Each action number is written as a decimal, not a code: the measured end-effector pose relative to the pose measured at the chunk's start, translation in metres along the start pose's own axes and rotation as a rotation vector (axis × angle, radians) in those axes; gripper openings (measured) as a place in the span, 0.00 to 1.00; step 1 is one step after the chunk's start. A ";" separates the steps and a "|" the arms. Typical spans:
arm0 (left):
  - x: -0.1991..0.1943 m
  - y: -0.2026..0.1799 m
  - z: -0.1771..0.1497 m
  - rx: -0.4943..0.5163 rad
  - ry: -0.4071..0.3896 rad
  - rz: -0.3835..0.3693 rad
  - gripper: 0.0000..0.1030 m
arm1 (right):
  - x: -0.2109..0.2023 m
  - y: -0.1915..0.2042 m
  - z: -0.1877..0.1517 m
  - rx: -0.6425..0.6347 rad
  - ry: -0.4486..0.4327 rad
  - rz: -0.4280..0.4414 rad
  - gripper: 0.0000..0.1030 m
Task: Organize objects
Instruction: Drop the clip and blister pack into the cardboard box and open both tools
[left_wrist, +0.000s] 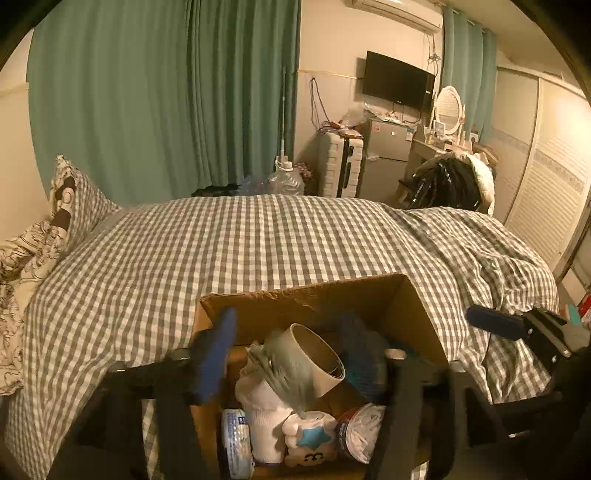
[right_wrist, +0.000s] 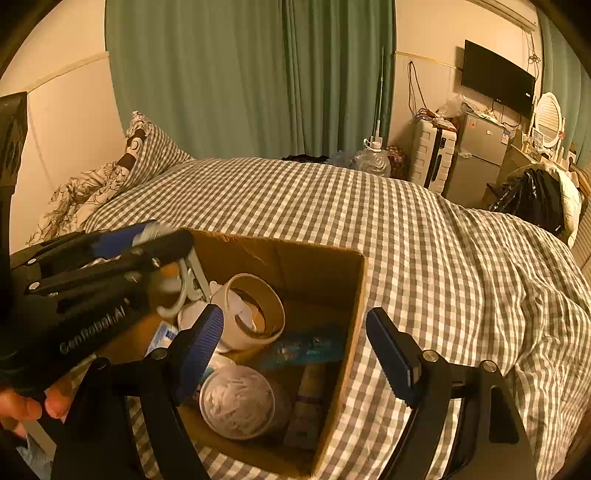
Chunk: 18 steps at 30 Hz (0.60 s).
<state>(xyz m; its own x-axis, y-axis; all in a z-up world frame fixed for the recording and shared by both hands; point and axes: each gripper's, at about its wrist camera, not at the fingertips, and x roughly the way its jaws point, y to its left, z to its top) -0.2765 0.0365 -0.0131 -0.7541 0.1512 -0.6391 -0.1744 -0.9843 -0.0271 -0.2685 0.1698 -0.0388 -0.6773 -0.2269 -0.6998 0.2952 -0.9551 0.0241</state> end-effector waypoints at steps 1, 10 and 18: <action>-0.002 0.000 0.001 0.001 0.002 0.001 0.62 | -0.004 -0.001 0.000 -0.002 -0.002 -0.008 0.77; -0.063 0.002 0.014 -0.034 -0.079 0.038 0.86 | -0.080 -0.007 0.006 0.010 -0.103 -0.086 0.82; -0.154 -0.003 0.024 -0.033 -0.234 0.046 1.00 | -0.180 0.002 0.010 0.008 -0.259 -0.156 0.90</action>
<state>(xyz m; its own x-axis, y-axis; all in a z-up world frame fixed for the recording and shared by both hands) -0.1753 0.0185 0.1035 -0.8875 0.1195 -0.4451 -0.1186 -0.9925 -0.0299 -0.1531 0.2066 0.0943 -0.8637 -0.1171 -0.4902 0.1692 -0.9836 -0.0631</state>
